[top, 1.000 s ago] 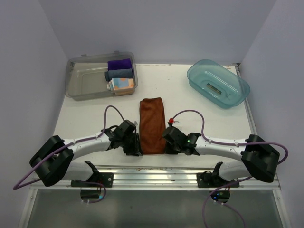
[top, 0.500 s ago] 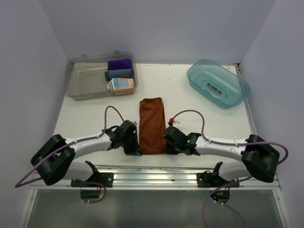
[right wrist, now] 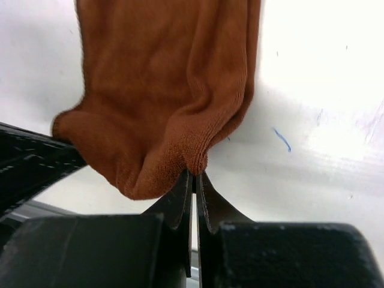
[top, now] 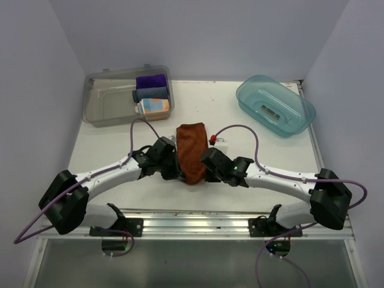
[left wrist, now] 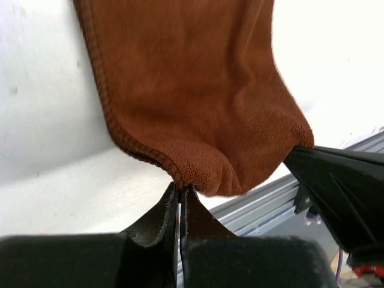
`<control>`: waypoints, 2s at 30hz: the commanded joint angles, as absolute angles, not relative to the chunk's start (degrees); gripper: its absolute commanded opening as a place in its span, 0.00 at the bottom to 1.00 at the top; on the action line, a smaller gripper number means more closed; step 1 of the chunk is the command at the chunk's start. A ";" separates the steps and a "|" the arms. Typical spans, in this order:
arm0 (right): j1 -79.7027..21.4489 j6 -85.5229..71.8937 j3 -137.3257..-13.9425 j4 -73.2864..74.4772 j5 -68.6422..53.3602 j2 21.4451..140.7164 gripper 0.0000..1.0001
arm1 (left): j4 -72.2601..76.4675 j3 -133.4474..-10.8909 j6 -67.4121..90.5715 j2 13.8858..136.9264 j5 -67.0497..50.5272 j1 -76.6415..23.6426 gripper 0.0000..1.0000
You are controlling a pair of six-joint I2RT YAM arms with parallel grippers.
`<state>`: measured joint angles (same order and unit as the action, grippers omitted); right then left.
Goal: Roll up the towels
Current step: Roll the towel
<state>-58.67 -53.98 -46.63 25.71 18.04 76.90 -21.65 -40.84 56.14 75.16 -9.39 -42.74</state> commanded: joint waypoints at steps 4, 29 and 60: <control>-53.88 -48.26 -54.92 26.46 22.94 82.17 0.00 | -23.64 -48.60 52.65 80.41 -6.15 -39.64 0.00; -45.79 -43.86 -63.28 24.52 20.40 96.69 0.12 | -20.13 -56.43 45.97 94.13 -10.19 -29.18 0.28; -45.88 -41.04 -64.60 19.34 18.02 97.64 0.12 | -10.38 -49.22 50.45 88.49 -13.97 -29.27 0.25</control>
<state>-46.94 -41.95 -61.76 21.30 16.91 96.68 -15.29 -46.87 49.47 86.37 -12.12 -29.63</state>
